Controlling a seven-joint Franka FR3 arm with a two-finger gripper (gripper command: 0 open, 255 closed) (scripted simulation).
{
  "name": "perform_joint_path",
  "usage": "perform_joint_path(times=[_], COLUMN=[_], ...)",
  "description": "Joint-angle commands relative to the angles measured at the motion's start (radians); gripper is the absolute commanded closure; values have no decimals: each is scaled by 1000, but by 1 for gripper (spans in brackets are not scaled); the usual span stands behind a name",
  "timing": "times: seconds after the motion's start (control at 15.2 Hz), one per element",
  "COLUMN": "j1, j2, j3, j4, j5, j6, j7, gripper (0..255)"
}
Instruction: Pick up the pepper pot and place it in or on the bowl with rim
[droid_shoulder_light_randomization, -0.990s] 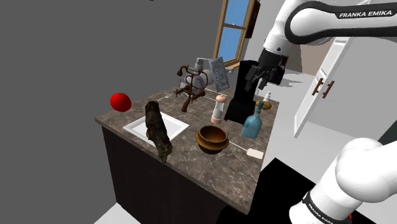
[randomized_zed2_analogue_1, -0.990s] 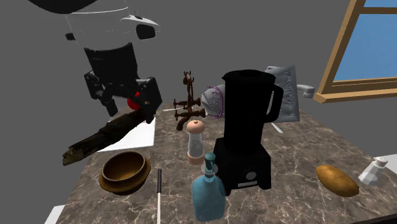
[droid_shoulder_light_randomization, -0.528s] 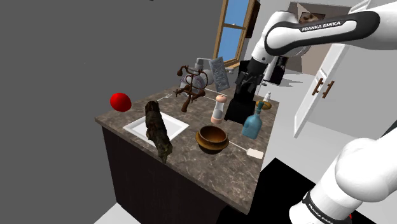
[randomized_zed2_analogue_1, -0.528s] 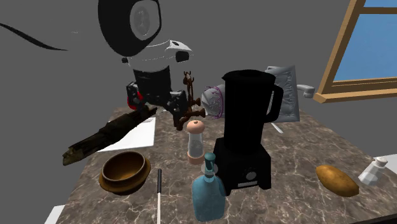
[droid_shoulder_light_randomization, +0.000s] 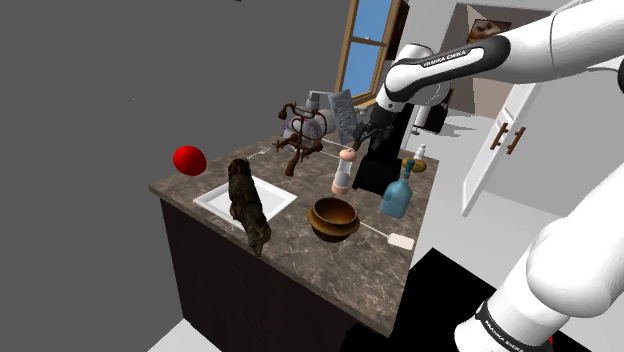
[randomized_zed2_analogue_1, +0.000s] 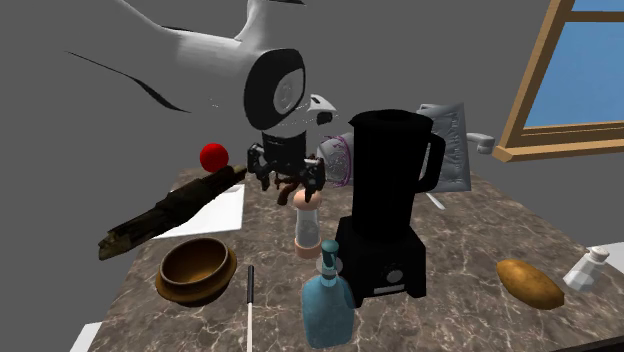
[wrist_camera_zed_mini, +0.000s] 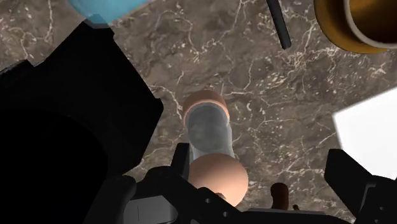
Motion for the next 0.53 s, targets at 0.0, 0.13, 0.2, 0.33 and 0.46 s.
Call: perform_joint_path(times=[0.0, 0.13, 0.2, 0.33, 0.46], j1=[-4, -11, -15, -17, -16], j2=[72, 147, 185, 198, 215], j3=[-15, -24, -27, -25, -23], j4=[46, 98, 126, 127, 122], j5=[33, 70, 89, 95, 104], j6=[29, 53, 62, 75, 97], j7=[-34, -68, -84, -89, -94], gripper=[0, 0, 0, 0, 0])
